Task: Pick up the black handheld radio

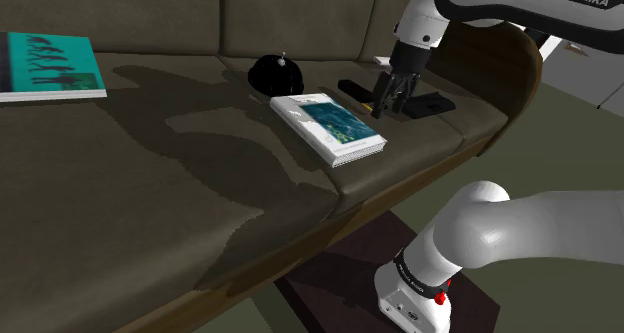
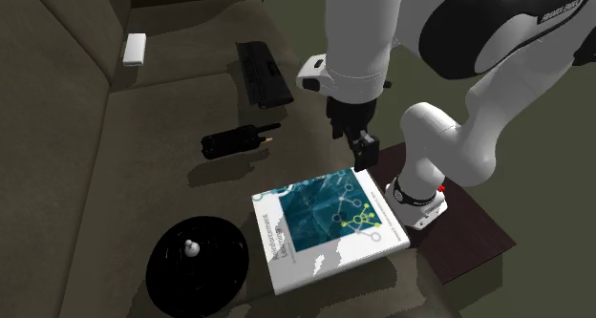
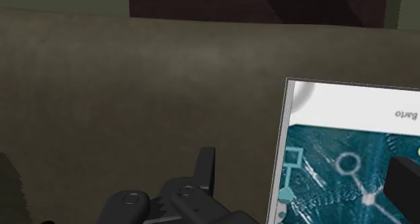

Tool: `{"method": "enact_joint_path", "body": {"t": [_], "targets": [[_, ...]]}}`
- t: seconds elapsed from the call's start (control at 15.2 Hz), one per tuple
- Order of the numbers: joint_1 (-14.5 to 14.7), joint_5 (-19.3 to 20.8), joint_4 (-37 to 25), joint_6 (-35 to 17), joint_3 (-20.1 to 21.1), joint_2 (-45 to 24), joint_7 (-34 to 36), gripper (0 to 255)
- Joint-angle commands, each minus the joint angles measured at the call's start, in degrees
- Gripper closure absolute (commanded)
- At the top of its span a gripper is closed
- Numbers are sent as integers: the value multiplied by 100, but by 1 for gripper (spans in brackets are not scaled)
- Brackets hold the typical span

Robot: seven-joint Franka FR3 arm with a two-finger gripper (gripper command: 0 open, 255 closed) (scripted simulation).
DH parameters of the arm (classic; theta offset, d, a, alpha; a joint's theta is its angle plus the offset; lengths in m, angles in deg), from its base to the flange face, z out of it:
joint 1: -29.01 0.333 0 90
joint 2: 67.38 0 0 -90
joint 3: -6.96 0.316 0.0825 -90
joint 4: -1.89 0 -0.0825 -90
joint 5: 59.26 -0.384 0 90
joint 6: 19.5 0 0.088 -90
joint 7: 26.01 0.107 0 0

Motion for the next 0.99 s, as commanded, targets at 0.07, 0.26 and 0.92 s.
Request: {"method": "enact_joint_path", "body": {"t": [0.07,0.26,0.92], "targets": [[-37,75,-85,-88,-77,-172,-76,0],[-137,274,-377,-333,-301,-704,-297,0],[-393,619,-1762,-900,-972,-2589,-1009,0]]}}
